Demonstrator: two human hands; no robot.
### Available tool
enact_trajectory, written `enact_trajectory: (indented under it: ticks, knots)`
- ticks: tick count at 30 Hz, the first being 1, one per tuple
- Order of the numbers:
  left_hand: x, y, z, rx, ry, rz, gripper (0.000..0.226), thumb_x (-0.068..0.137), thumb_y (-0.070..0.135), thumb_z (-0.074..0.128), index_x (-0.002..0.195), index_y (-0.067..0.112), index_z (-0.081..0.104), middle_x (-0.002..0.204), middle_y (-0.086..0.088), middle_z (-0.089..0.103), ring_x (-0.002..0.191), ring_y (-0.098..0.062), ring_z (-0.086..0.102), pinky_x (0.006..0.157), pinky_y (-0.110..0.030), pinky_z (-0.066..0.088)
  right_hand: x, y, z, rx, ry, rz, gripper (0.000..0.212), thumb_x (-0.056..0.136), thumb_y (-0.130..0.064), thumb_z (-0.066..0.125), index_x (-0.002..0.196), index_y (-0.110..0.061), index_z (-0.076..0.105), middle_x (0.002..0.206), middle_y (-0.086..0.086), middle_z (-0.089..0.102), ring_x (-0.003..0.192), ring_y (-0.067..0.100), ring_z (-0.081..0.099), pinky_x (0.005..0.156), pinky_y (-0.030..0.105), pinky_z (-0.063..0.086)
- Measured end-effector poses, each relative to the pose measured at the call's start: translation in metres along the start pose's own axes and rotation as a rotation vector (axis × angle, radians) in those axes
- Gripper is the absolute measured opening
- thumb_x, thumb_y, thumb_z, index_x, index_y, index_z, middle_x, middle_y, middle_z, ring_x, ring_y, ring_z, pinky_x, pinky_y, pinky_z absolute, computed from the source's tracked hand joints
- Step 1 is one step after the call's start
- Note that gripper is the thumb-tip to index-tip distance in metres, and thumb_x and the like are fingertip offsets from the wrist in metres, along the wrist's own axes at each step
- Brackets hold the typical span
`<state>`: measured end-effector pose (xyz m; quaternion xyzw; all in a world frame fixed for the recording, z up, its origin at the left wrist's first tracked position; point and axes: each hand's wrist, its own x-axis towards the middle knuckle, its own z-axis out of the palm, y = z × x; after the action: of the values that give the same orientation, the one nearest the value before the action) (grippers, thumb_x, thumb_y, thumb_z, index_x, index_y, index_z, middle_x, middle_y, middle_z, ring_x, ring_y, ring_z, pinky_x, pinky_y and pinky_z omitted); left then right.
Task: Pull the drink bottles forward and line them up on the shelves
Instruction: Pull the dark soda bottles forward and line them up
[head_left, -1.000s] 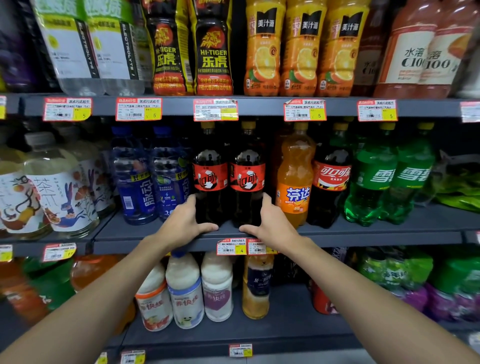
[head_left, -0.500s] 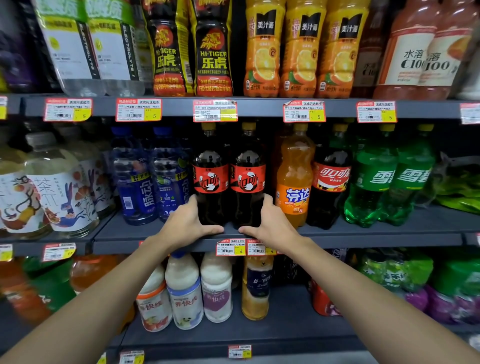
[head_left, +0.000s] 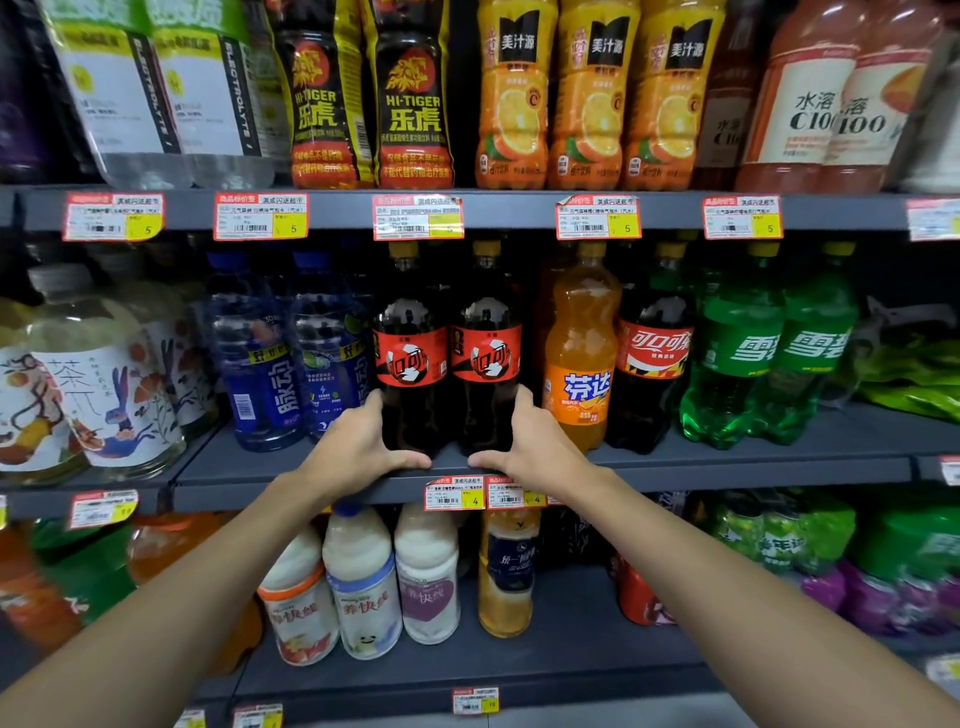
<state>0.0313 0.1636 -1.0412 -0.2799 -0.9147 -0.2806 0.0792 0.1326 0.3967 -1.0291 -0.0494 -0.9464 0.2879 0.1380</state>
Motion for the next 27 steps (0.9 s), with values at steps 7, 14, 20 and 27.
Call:
enact_trajectory:
  ticks: [7, 14, 20, 27]
  knots:
    - [-0.0039, 0.0023, -0.0014, 0.006, 0.017, 0.019, 0.088, 0.051, 0.084, 0.070, 0.109, 0.027, 0.037, 0.087, 0.015, 0.056, 0.075, -0.005, 0.057, 0.054, -0.016, 0.039, -0.0030, -0.0007, -0.0002, -0.003, 0.001, -0.010, 0.088, 0.082, -0.042, 0.083, 0.143, -0.010, 0.028, 0.124, 0.012, 0.066, 0.111, 0.026, 0.065, 0.089, 0.037, 0.056]
    - [-0.0026, 0.0007, 0.0003, 0.034, 0.011, 0.031, 0.089, 0.055, 0.080, 0.072, 0.115, 0.023, 0.039, 0.109, -0.002, 0.068, 0.094, -0.020, 0.066, 0.067, -0.029, 0.048, -0.0031, -0.0024, -0.0022, -0.017, -0.033, 0.007, 0.078, 0.088, -0.035, 0.078, 0.144, -0.009, 0.028, 0.119, 0.011, 0.066, 0.107, 0.025, 0.065, 0.084, 0.031, 0.055]
    - [-0.0061, 0.0018, -0.0024, 0.154, 0.045, 0.033, 0.107, 0.052, 0.092, 0.057, 0.126, 0.017, 0.043, 0.103, -0.005, 0.069, 0.095, -0.026, 0.066, 0.075, -0.041, 0.054, -0.0047, -0.0044, -0.0013, -0.006, -0.026, 0.053, 0.080, 0.090, -0.032, 0.077, 0.147, -0.009, 0.027, 0.123, 0.013, 0.064, 0.111, 0.028, 0.064, 0.084, 0.030, 0.052]
    - [-0.0082, 0.0036, -0.0019, 0.295, 0.102, 0.029, 0.091, 0.063, 0.088, 0.062, 0.118, 0.018, 0.044, 0.094, -0.005, 0.070, 0.090, -0.029, 0.068, 0.067, -0.038, 0.048, -0.0065, -0.0104, -0.0001, -0.030, -0.015, 0.118, 0.082, 0.090, -0.032, 0.077, 0.149, -0.009, 0.025, 0.126, 0.013, 0.064, 0.115, 0.030, 0.063, 0.092, 0.042, 0.055]
